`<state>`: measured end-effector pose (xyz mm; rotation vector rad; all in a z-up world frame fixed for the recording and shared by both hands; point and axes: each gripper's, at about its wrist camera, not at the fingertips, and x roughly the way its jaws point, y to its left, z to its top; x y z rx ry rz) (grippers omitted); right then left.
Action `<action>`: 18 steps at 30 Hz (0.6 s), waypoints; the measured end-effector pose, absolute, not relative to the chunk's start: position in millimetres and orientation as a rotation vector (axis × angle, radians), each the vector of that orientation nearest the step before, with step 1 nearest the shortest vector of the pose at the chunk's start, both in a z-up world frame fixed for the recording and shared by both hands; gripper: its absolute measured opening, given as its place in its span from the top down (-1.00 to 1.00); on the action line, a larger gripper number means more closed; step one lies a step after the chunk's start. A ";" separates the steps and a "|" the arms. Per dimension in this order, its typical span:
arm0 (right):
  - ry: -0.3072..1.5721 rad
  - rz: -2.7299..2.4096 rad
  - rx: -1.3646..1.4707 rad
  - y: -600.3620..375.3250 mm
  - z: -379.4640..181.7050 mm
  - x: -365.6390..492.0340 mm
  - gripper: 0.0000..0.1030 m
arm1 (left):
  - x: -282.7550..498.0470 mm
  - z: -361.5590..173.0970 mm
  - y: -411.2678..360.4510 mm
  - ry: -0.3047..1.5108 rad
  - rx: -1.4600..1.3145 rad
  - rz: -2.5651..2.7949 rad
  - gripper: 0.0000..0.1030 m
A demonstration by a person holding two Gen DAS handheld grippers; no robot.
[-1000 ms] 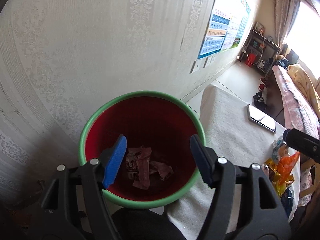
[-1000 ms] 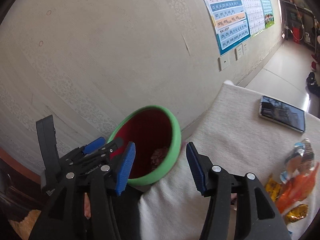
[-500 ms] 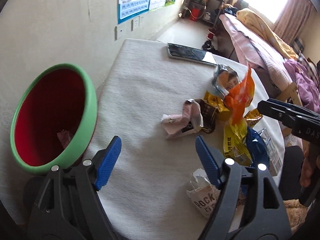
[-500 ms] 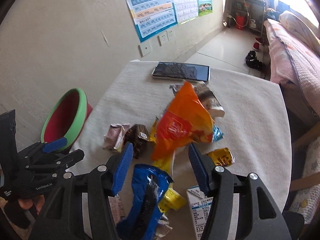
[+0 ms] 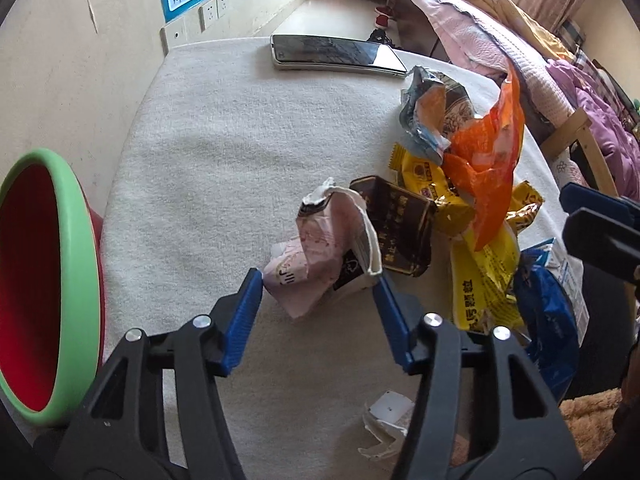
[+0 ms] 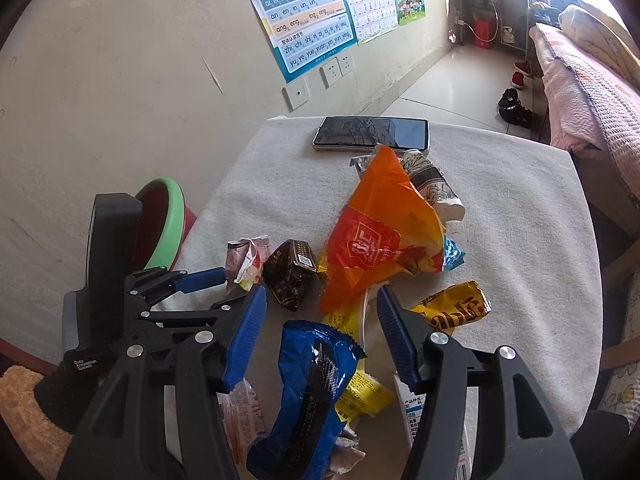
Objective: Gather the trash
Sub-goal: 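Grasp the crumpled white-pink paper wrapper with the left gripper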
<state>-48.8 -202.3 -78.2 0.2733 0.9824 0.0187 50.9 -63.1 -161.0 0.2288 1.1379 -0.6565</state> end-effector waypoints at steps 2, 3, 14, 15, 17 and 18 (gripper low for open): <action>0.987 0.026 0.265 -199.1 -79.5 -45.4 -0.09 | 46.9 -156.3 -52.2 1.137 0.203 -0.628 -0.04; 0.989 0.030 0.254 -196.6 -79.6 -43.0 -0.09 | 44.3 -153.7 -44.9 1.137 0.177 -0.619 -0.04; 1.120 0.113 -0.037 -149.7 -109.1 10.4 -0.09 | 21.3 -137.3 0.9 1.111 0.044 -0.493 -0.05; 1.137 0.123 -0.071 -144.9 -114.1 14.5 -0.09 | 20.9 -139.9 0.6 1.117 0.046 -0.491 -0.05; 1.170 0.137 -0.115 -139.5 -124.4 20.7 -0.09 | 20.3 -144.3 0.5 1.129 0.051 -0.488 -0.06; 1.183 0.136 -0.138 -137.3 -128.5 23.3 -0.09 | 21.1 -145.1 -0.3 1.131 0.053 -0.487 -0.06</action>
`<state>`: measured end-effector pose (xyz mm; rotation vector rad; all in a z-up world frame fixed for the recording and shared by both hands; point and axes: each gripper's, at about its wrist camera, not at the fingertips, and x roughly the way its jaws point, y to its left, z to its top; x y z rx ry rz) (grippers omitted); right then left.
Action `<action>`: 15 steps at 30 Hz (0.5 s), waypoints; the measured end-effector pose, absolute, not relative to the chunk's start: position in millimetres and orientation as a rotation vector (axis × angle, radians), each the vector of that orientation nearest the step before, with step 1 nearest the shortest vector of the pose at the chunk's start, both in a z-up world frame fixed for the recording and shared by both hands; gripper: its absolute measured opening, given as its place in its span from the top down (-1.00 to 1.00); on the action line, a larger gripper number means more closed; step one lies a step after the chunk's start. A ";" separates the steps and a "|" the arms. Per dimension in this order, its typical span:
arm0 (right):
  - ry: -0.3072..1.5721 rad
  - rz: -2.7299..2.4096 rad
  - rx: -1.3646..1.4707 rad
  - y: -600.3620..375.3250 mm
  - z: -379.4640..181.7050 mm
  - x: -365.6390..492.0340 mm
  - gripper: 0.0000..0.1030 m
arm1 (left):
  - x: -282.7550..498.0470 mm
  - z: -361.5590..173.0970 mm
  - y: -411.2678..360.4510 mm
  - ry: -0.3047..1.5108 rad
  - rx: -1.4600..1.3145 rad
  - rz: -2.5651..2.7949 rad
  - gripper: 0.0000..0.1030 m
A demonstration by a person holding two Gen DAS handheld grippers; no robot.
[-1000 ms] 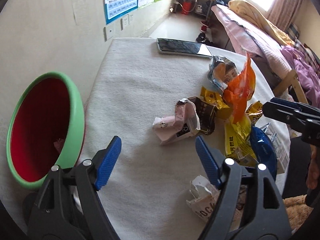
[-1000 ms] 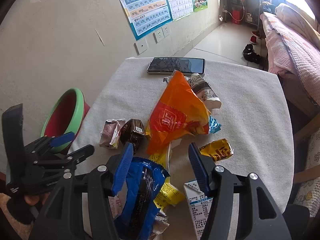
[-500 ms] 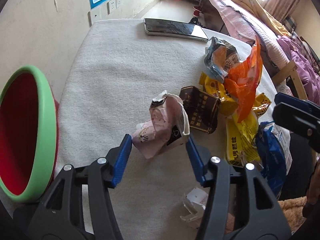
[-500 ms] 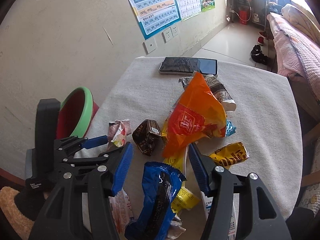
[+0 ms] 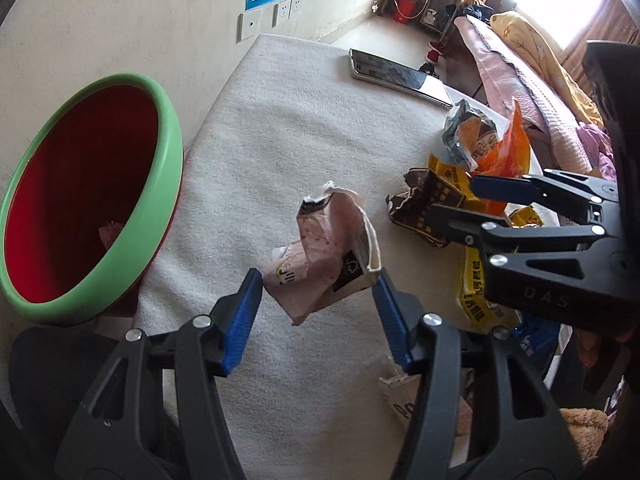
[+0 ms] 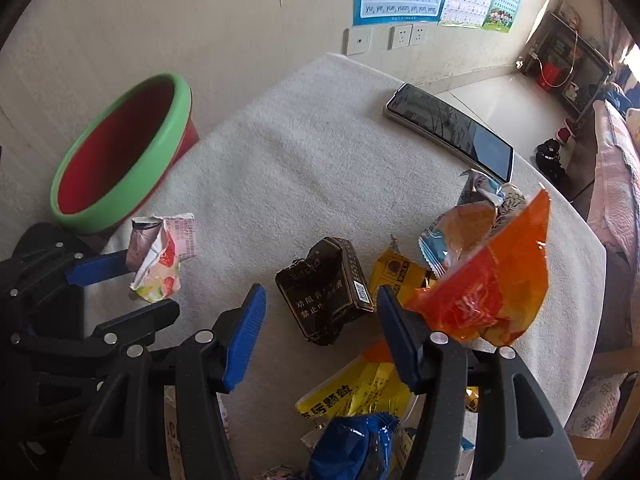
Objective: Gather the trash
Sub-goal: 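Grasp the brown chocolate wrapper with the right gripper while the left holds the white wrapper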
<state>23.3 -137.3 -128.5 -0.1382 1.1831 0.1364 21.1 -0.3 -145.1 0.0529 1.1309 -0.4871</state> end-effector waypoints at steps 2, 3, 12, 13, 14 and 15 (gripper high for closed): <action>1.200 0.138 -0.194 -132.2 -135.7 26.3 -0.09 | 21.6 -145.9 -0.4 1.133 0.052 -0.486 -0.07; 1.214 0.141 -0.227 -130.2 -139.4 26.6 -0.09 | 21.9 -146.4 -0.2 1.134 0.050 -0.485 -0.08; 1.237 0.193 -0.112 -141.9 -149.9 29.5 0.61 | 25.5 -150.2 4.0 1.153 0.009 -0.469 -0.08; 1.242 0.211 -0.018 -150.7 -148.6 30.4 0.60 | 25.5 -150.6 4.1 1.154 0.007 -0.469 -0.08; 1.241 0.208 0.039 -157.5 -146.8 30.7 0.60 | 25.5 -150.8 4.0 1.156 0.008 -0.468 -0.08; 1.238 0.196 0.058 -162.2 -146.1 30.7 0.60 | 25.2 -151.4 4.3 1.156 0.008 -0.469 -0.09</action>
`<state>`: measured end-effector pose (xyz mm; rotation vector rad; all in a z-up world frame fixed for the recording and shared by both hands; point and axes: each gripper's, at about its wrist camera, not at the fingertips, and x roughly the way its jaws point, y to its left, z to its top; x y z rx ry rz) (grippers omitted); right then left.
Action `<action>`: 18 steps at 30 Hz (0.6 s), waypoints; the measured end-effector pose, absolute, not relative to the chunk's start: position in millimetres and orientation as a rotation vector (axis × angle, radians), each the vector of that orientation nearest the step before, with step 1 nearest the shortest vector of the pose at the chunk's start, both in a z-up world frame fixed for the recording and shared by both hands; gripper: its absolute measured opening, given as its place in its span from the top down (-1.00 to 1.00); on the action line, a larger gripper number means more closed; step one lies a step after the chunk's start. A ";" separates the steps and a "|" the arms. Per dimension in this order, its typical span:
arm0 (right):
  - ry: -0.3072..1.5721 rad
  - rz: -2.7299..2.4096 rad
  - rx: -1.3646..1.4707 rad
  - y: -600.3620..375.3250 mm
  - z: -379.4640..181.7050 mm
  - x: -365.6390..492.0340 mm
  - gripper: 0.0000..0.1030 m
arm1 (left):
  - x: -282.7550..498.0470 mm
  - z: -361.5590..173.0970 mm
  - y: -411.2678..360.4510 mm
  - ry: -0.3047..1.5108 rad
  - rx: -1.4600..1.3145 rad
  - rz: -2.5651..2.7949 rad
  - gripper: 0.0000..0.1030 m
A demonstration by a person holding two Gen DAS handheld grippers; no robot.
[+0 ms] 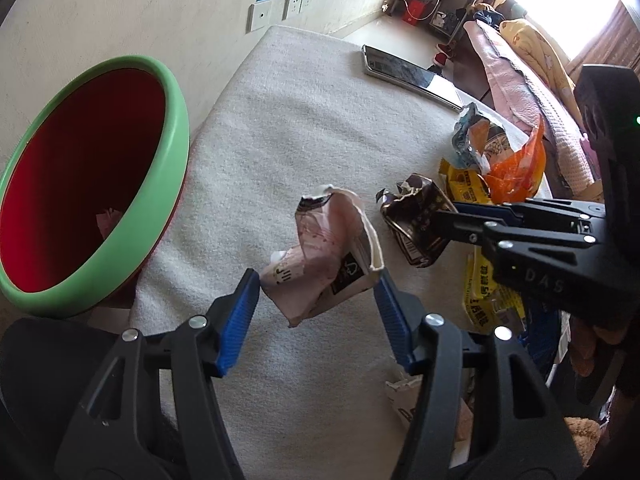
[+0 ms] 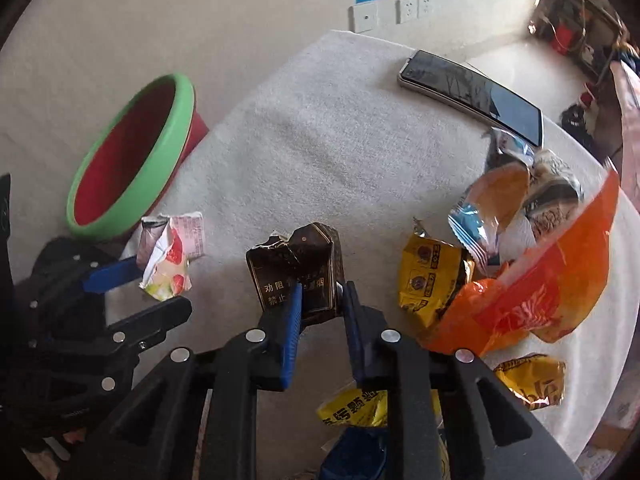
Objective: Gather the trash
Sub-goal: 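Grasp the brown chocolate wrapper with the right gripper while the left holds the white wrapper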
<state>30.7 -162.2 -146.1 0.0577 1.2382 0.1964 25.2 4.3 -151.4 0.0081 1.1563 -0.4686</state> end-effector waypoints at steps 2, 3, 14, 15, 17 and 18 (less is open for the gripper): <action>1.238 0.186 0.057 -165.6 -146.1 29.9 0.60 | 25.7 -151.8 4.1 1.156 0.008 -0.469 -0.09; 1.239 0.188 0.061 -165.7 -144.9 29.9 0.59 | 25.7 -151.9 4.1 1.157 0.007 -0.469 -0.11; 1.205 0.189 -0.102 -130.8 -140.0 24.5 -0.08 | 24.8 -149.5 10.5 1.171 -0.029 -0.470 -0.23; 1.206 0.172 -0.121 -128.8 -143.8 24.4 -0.11 | 25.4 -151.0 10.2 1.178 -0.027 -0.465 -0.23; 1.216 0.147 -0.149 -126.3 -149.0 25.5 -0.11 | 26.0 -154.5 8.1 1.191 -0.014 -0.459 -0.23; 1.215 0.142 -0.157 -126.1 -151.1 26.4 -0.09 | 25.6 -155.4 6.5 1.193 -0.005 -0.461 -0.25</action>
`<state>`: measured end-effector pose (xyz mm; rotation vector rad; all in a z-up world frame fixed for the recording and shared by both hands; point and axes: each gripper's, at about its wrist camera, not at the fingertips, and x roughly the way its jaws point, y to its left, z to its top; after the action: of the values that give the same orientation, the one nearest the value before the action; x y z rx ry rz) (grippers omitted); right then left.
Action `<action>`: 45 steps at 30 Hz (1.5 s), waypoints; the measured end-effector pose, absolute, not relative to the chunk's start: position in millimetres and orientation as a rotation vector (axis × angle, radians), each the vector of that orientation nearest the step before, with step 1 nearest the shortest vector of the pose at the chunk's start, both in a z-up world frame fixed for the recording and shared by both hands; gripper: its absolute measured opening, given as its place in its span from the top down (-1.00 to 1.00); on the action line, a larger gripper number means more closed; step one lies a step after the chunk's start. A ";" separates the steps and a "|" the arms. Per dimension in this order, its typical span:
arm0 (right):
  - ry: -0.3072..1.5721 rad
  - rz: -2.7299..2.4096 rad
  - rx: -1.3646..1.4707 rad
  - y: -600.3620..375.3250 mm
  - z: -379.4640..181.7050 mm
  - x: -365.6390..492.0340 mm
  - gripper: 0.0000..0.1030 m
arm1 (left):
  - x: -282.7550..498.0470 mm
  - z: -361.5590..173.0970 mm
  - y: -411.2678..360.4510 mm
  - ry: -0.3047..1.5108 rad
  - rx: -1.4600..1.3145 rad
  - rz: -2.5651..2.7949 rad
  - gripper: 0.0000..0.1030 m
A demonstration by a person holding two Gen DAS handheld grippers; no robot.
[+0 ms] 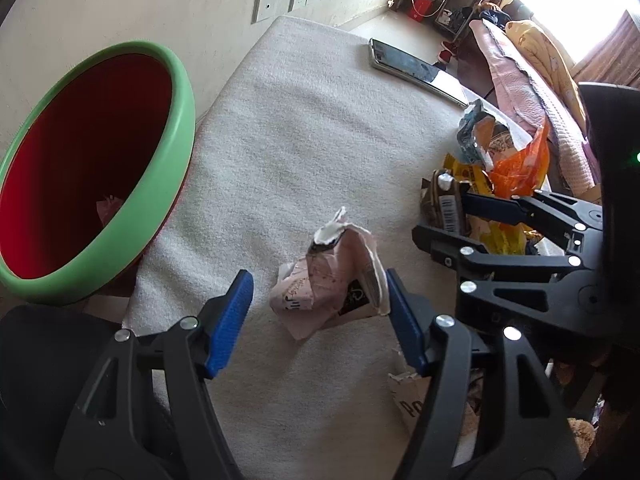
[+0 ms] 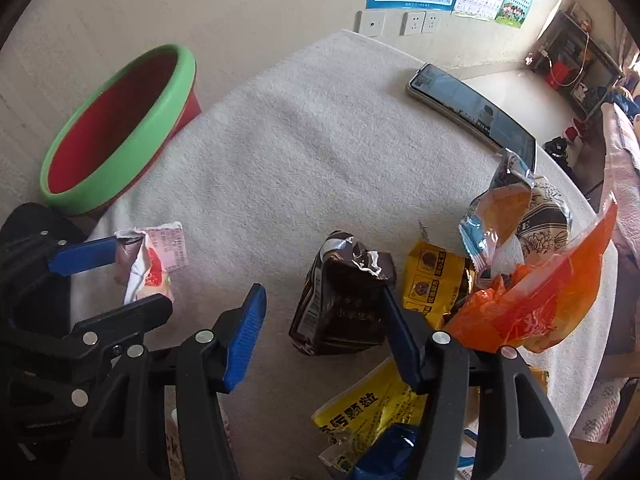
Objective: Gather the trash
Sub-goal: 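Grasp the brown chocolate wrapper with the right gripper while the left holds the white wrapper, then carry the white wrapper and brown wrapper over the red bin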
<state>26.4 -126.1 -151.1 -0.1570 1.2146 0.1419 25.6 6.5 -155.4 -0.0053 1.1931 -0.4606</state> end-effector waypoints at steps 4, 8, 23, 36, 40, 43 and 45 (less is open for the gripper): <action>1.216 0.131 -0.106 -133.9 -153.5 31.4 -0.03 | 23.2 -157.6 -0.8 1.193 0.042 -0.461 -0.31; 1.207 0.143 0.020 -147.1 -147.6 32.4 -0.03 | 23.0 -157.9 -2.4 1.191 0.054 -0.461 -0.32; 1.180 0.107 0.013 -144.6 -138.7 26.1 -0.25 | 22.8 -157.9 -4.9 1.192 0.066 -0.466 -0.32; 1.223 0.143 0.020 -137.9 -150.4 20.9 0.09 | 18.4 -156.8 -8.3 1.178 0.079 -0.479 -0.12; 1.176 0.150 0.036 -136.7 -134.9 14.1 0.09 | 18.3 -152.3 -5.5 1.157 0.062 -0.474 -0.09; 1.128 0.156 0.059 -135.7 -116.1 9.1 0.09 | 16.8 -147.6 -1.4 1.135 0.050 -0.473 -0.09; 1.096 0.166 0.073 -133.5 -103.6 5.1 0.09 | 17.0 -145.2 -1.2 1.125 0.047 -0.471 -0.09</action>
<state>5.1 -133.5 -103.6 0.0734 1.0960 0.1658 17.0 -1.2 -145.2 0.0473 1.1253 -0.4715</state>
